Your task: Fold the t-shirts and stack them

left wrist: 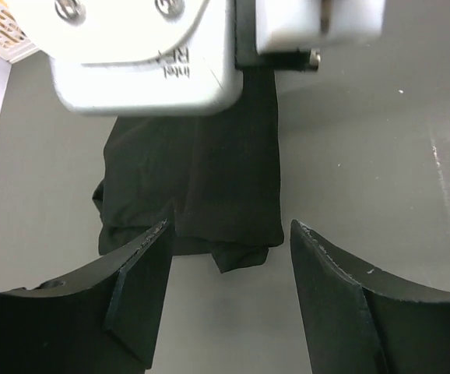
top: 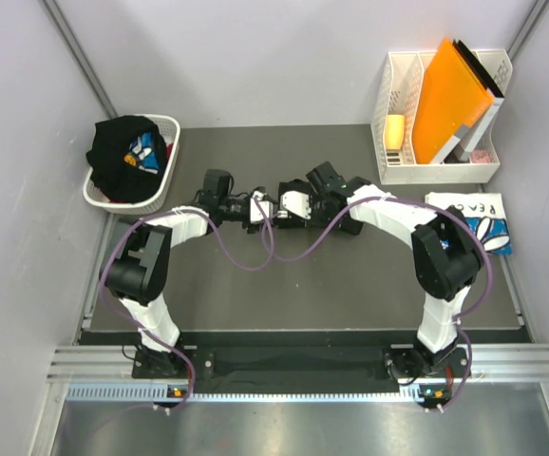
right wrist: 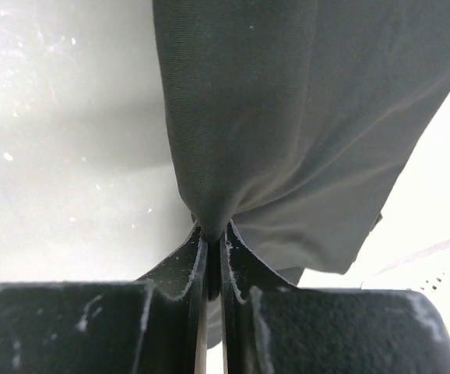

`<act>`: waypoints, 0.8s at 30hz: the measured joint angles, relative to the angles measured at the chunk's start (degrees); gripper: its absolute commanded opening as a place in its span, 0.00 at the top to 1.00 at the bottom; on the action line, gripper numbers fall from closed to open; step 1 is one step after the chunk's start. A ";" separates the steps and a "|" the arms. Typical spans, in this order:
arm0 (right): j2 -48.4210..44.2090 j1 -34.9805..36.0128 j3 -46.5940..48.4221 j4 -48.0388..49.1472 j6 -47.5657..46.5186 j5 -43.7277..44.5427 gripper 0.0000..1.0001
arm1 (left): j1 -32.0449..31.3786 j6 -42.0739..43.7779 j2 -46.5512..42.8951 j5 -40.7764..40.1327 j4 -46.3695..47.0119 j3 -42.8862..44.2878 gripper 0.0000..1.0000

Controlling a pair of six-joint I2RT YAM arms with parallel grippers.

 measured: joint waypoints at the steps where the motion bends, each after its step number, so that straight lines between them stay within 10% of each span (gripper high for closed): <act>1: 0.00 -0.07 0.04 -0.26 0.02 0.13 1.00 | 0.00 -0.04 0.44 0.33 0.44 0.02 0.34; 24: -0.28 -1.49 1.95 -0.94 1.84 -0.42 1.00 | 3.32 -9.22 1.44 -3.23 12.37 -3.63 0.34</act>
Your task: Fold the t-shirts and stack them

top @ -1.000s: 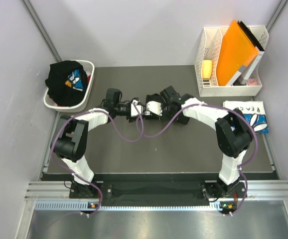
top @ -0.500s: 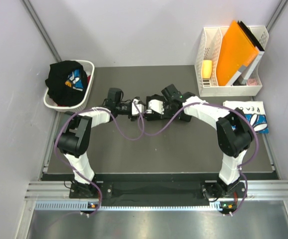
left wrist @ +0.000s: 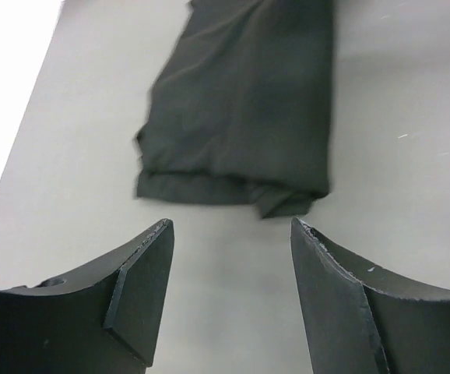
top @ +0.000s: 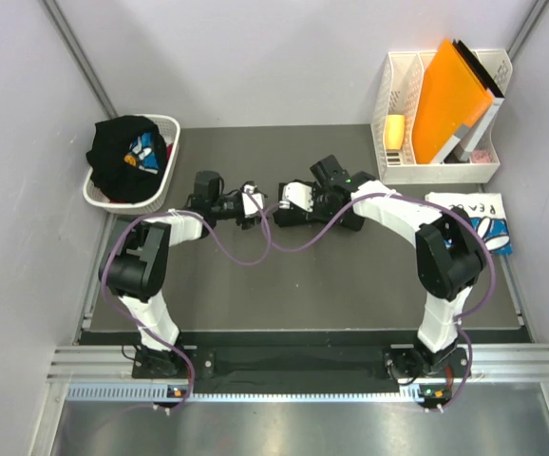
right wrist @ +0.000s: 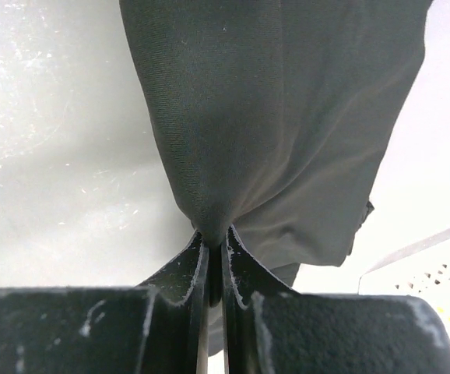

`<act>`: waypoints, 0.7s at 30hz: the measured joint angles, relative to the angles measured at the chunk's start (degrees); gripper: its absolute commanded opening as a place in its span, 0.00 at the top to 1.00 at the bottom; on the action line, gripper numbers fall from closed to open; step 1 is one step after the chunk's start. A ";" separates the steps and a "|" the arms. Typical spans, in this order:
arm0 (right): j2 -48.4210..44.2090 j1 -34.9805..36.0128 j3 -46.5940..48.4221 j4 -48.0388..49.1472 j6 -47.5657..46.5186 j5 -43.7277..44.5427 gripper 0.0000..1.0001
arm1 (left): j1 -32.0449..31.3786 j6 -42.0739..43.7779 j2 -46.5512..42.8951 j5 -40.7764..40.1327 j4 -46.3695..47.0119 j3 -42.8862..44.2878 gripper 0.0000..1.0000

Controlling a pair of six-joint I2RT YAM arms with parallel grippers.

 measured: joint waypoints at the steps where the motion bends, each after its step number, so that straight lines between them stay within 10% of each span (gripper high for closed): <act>1: -0.09 -0.09 0.02 0.11 0.11 -0.04 1.00 | 0.42 -0.33 0.00 -0.31 0.83 0.00 0.34; 21: -0.13 -0.26 2.60 0.02 0.55 0.00 1.00 | -2.99 2.82 3.52 2.56 -0.90 3.23 0.33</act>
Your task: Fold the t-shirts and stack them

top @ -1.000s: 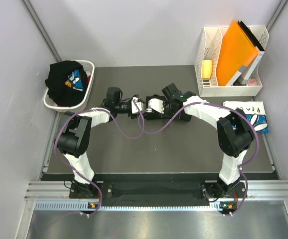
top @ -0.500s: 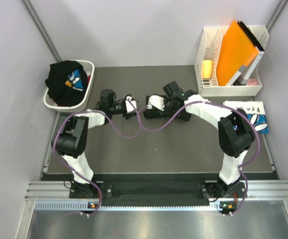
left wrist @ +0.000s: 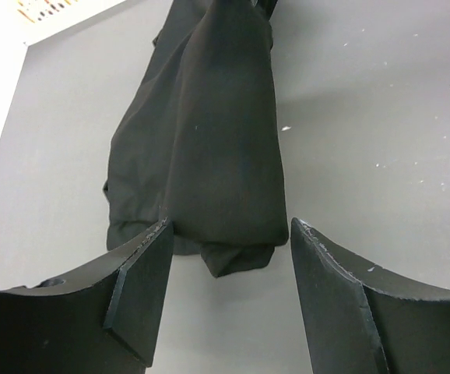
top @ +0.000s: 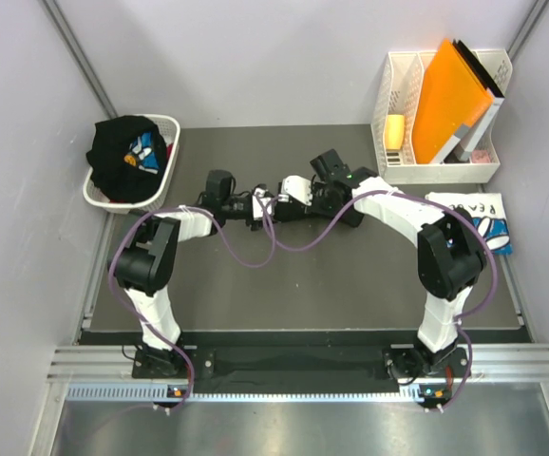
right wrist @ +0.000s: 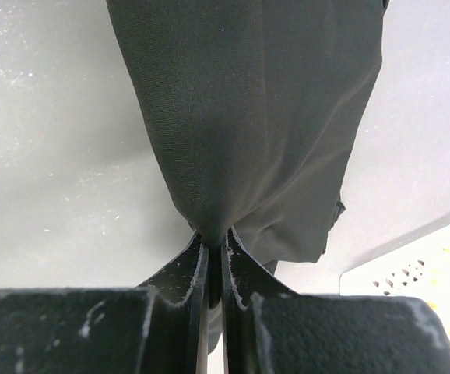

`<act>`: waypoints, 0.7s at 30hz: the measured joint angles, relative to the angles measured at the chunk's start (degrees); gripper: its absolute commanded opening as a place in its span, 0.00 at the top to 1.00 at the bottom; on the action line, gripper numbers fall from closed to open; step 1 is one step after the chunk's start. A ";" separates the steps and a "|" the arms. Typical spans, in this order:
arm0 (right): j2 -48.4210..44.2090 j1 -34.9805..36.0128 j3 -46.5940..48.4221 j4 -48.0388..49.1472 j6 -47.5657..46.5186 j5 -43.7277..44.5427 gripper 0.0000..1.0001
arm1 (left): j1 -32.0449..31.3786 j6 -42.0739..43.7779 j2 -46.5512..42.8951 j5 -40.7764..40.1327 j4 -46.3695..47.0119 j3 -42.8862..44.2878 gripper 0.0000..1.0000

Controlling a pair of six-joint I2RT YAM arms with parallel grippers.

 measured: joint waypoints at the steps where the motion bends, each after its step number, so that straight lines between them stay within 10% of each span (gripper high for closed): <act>1: 0.00 0.00 0.00 -0.02 -0.02 0.00 1.00 | -0.20 0.04 0.20 0.00 -0.09 0.15 0.33; 21: 0.00 -0.39 0.00 -0.09 0.02 0.00 1.00 | -3.50 -1.40 5.57 -0.76 2.89 3.32 0.33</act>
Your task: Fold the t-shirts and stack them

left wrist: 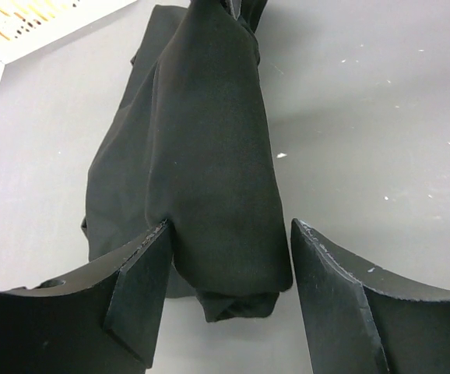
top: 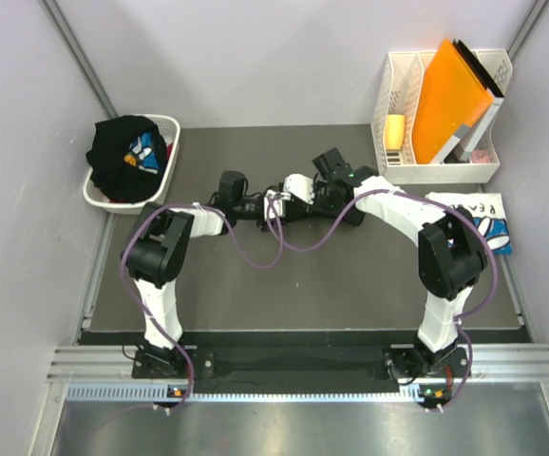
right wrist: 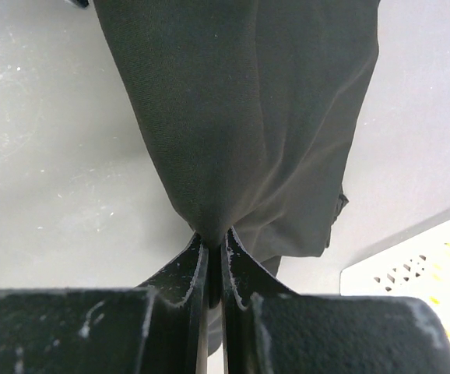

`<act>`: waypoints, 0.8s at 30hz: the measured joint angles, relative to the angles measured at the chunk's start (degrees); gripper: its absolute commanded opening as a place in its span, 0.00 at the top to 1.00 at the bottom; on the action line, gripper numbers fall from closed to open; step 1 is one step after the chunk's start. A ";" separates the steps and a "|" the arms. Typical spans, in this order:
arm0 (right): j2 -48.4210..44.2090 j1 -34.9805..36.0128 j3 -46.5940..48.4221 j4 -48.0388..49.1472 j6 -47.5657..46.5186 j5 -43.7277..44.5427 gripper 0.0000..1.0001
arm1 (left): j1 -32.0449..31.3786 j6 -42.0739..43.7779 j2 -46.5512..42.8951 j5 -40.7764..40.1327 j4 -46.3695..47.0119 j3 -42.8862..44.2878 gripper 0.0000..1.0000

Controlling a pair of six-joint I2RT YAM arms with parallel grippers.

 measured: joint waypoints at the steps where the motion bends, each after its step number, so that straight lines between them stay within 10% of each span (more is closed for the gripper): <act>1: 0.00 -0.07 0.02 0.02 0.04 0.00 1.00 | -0.13 -0.15 0.26 -0.17 0.37 0.13 0.33; 21: -0.04 -0.59 0.70 0.83 0.44 0.44 1.00 | -1.29 -5.25 1.55 -10.75 17.11 -3.04 0.35; 24: -0.04 -0.70 0.74 1.38 0.44 0.44 1.00 | -1.29 -5.77 1.55 -11.43 17.94 -3.06 0.59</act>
